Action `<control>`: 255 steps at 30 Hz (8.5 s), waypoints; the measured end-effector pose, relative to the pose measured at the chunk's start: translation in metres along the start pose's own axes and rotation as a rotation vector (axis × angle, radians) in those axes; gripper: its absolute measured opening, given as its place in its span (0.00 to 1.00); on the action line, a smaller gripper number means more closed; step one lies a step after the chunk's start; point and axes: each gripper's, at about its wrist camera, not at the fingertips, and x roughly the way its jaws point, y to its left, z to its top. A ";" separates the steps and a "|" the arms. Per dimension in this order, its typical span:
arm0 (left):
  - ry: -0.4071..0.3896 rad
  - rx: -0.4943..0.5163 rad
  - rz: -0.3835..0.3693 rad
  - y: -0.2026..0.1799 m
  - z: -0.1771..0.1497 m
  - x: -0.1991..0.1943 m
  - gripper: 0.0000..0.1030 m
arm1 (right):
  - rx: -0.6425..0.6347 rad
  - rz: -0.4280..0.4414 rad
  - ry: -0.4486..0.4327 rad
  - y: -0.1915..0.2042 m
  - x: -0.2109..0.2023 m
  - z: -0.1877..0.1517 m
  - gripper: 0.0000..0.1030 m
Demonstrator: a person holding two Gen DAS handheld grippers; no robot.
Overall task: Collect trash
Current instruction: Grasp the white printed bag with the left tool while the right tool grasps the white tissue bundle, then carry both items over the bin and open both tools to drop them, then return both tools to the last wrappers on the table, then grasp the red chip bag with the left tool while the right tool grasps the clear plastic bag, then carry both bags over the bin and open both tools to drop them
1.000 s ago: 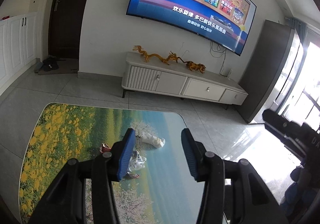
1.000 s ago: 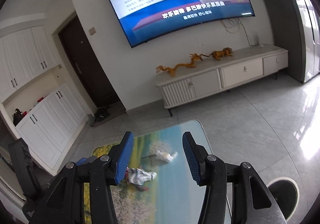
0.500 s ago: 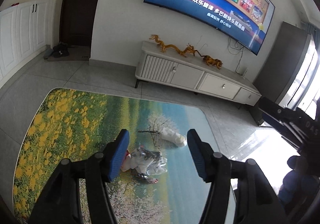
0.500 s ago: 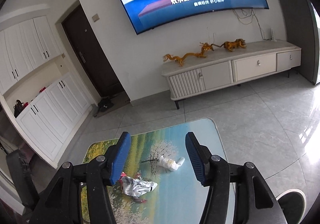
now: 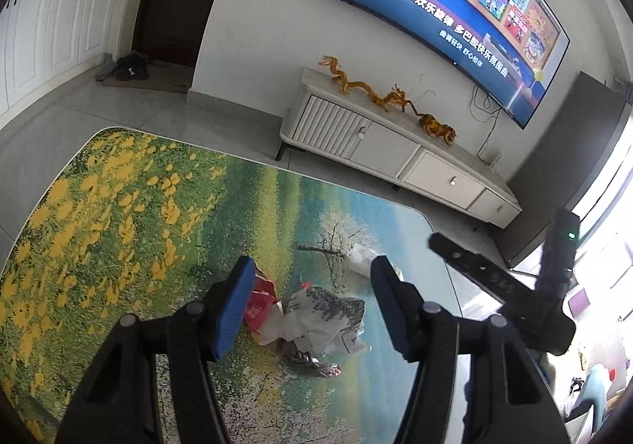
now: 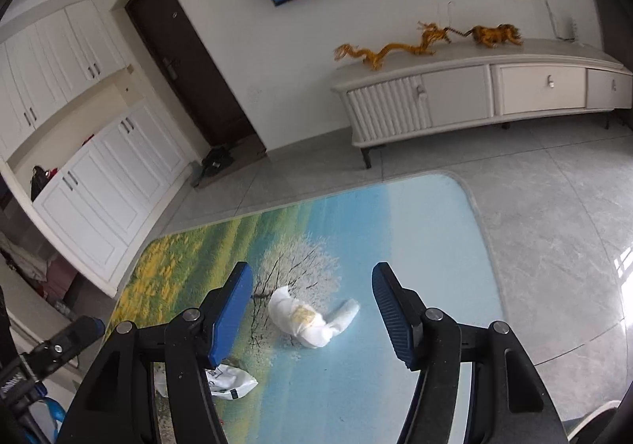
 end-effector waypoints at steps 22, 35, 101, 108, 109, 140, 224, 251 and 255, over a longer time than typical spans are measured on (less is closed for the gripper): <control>0.089 0.224 0.046 -0.037 -0.046 0.052 0.48 | -0.081 -0.002 0.178 -0.004 0.043 -0.034 0.19; 0.077 0.156 0.015 -0.031 -0.047 0.040 0.21 | 0.004 0.000 0.103 -0.012 -0.026 -0.048 0.19; 0.265 0.568 -0.442 -0.341 -0.176 -0.030 0.20 | 0.556 -0.381 -0.206 -0.212 -0.317 -0.189 0.19; 0.411 0.596 -0.431 -0.372 -0.222 0.024 0.20 | 0.659 -0.400 -0.147 -0.251 -0.307 -0.222 0.21; 0.427 0.600 -0.435 -0.376 -0.227 0.029 0.20 | 0.671 -0.402 -0.144 -0.254 -0.307 -0.226 0.21; 0.314 0.592 -0.363 -0.359 -0.181 0.013 0.53 | 0.618 -0.424 -0.216 -0.217 -0.326 -0.183 0.42; 0.260 0.026 0.199 0.045 -0.015 0.077 0.44 | -0.228 0.043 0.313 0.107 0.035 -0.089 0.39; 0.128 0.059 0.133 0.014 -0.031 0.021 0.27 | -0.164 -0.026 0.227 0.087 -0.022 -0.104 0.10; 0.107 0.080 0.091 -0.001 -0.035 0.003 0.27 | -0.138 -0.044 0.184 0.078 -0.051 -0.103 0.10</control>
